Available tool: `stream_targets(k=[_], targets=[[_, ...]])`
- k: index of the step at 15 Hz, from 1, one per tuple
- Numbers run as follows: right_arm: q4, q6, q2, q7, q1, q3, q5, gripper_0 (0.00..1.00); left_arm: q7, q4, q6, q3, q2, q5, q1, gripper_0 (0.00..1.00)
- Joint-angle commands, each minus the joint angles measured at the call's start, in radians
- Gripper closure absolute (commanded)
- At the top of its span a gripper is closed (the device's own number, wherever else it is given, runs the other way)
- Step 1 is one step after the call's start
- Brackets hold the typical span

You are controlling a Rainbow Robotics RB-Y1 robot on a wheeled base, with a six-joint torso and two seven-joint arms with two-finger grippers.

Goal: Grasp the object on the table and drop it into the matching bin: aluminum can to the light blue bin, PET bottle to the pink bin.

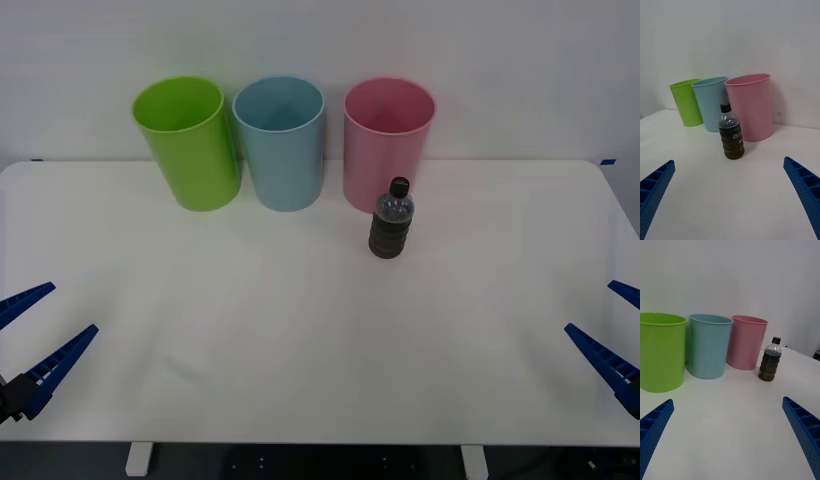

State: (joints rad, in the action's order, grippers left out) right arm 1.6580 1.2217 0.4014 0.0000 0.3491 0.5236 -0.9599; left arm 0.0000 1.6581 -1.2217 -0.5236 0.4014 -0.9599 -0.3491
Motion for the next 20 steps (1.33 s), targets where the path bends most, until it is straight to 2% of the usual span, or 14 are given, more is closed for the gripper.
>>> stream_targets(k=[1, 2, 4, 9, 16, 20], targets=[[0.0, 0.0, 0.0, 0.0, 0.0, 0.0, 0.0, 0.0, 0.0, 0.0, 0.0, 0.0, 0.0, 0.0, 0.0, 0.0], [0.0, 0.0, 0.0, 0.0, 0.0, 0.0, 0.0, 0.0, 0.0, 0.0, 0.0, 0.0, 0.0, 0.0, 0.0, 0.0], [-0.006, 0.007, -0.044, 0.002, 0.004, 0.003, 0.015, 0.0, 0.0, 0.0, 0.0, 0.0, 0.0, 0.0, 0.0, 0.0], [0.019, -0.007, -0.03, 0.0, 0.008, -0.03, 0.03, 0.0, 0.0, 0.0, 0.0, 0.0, 0.0, 0.0, 0.0, 0.0], [0.012, -0.087, -0.029, 0.041, 0.007, -0.136, 0.02, 0.0, 0.0, 0.0, 0.0, 0.0, 0.0, 0.0, 0.0, 0.0], [0.012, -0.194, -0.029, 0.186, 0.01, -0.201, 0.02, 0.0, 0.0, 0.0, 0.0, 0.0, 0.0, 0.0, 0.0, 0.0]])
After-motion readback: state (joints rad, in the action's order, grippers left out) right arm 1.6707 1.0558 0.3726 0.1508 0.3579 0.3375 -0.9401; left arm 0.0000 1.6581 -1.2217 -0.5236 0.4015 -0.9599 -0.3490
